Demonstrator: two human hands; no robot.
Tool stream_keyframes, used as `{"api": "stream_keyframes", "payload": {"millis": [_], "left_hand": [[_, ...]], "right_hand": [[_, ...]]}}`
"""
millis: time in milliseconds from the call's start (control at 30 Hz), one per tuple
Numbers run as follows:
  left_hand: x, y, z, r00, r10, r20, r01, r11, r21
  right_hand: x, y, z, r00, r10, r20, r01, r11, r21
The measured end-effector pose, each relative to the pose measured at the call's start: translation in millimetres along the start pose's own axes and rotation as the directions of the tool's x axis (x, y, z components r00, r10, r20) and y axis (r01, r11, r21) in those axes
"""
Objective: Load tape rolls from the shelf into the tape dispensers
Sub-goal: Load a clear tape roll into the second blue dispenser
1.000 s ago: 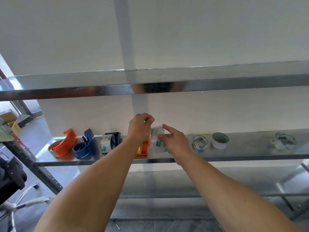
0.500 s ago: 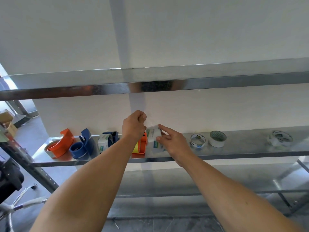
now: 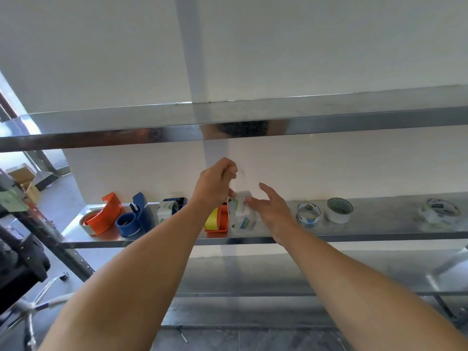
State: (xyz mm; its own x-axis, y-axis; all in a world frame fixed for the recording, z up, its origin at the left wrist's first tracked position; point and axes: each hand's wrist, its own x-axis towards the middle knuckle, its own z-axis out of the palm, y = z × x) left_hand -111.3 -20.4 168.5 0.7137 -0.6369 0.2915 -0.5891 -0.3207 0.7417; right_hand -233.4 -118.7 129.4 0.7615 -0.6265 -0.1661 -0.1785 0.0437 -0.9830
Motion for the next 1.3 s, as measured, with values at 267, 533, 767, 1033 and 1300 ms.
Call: {"api": "stream_keyframes", "payload": {"millis": [267,533,767,1033,1300], "left_hand": [[0,-2,4,0.996,-0.070,-0.053,0.076,0.990,0.123],[29,5,-22,0.981,-0.154,-0.118,0.155,0.988,0.003],[26,13,-21,0.990,-0.137,-0.041,0.133,0.988,-0.077],[15,10,-36,0.998,-0.016,0.055,0.017,1.000,-0.009],[2,-12,-59,0.996,0.026,0.091,-0.028,0.999,0.018]], "right_hand": [[-2,-1,-8,0.982,-0.028,0.185,0.050,0.992,-0.115],[-14,13,-19,0.960,-0.070,0.273,0.145,0.953,-0.265],[-8,12,-9,0.977,-0.009,0.212,0.044,0.986,-0.164],[-9,22,19,0.989,-0.025,0.148,0.064,0.963,-0.262],[-5,21,59,0.992,-0.116,0.058,0.128,0.945,-0.301]]}}
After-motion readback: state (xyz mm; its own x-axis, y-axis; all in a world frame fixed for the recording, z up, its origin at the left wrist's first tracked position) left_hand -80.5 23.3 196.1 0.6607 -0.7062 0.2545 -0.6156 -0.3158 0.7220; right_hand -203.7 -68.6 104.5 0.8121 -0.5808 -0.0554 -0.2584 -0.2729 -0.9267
